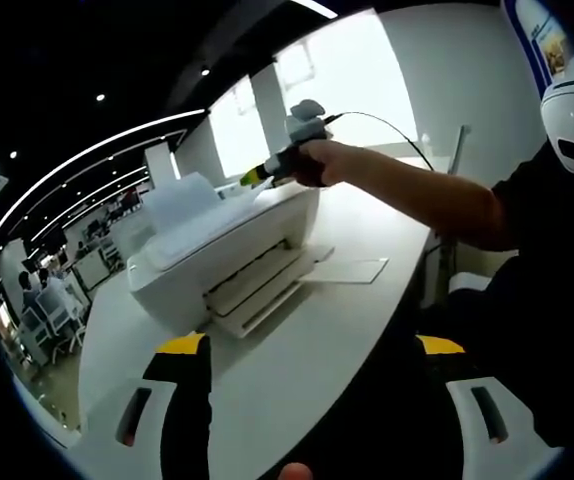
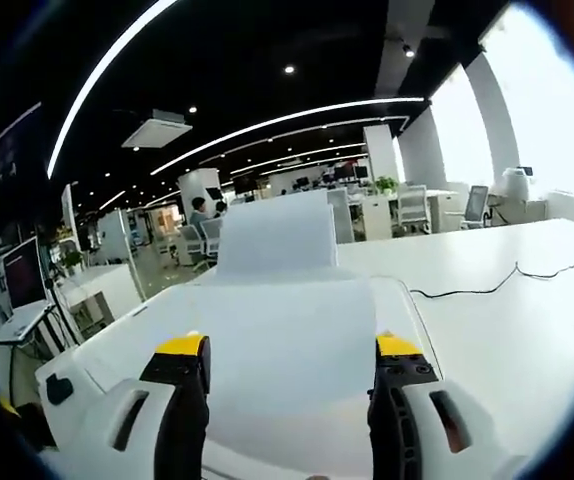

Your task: Remove the paper from the printer output slot and place it on top of the printer

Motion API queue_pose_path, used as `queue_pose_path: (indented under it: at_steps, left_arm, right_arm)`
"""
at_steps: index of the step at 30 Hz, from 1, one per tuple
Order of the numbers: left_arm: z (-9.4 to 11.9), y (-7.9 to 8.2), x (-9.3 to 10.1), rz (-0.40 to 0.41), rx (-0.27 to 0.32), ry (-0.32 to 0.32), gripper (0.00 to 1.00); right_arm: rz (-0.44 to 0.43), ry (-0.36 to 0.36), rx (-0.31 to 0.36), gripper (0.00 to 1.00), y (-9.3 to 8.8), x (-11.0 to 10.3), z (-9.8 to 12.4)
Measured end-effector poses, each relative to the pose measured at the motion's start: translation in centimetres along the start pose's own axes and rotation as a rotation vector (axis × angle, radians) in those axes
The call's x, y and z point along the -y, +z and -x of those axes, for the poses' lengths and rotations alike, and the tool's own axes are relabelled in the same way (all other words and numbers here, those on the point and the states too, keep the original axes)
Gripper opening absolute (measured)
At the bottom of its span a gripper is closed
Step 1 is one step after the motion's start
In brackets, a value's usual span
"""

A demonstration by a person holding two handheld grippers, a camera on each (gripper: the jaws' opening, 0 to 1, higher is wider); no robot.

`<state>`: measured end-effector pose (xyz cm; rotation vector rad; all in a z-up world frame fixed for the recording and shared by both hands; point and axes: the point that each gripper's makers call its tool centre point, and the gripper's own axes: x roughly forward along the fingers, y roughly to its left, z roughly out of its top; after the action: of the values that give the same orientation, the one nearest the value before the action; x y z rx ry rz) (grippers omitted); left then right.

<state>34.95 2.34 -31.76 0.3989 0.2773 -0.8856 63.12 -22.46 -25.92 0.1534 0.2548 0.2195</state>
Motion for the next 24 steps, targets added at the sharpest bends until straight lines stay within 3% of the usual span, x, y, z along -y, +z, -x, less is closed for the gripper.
queue_pose_path:
  at_steps: [24]
  left_arm:
    - [0.01,-0.03,-0.01,0.0,0.001,0.0,0.84]
  right_arm:
    - [0.014,-0.003,-0.025,0.72,-0.31,-0.23,-0.07]
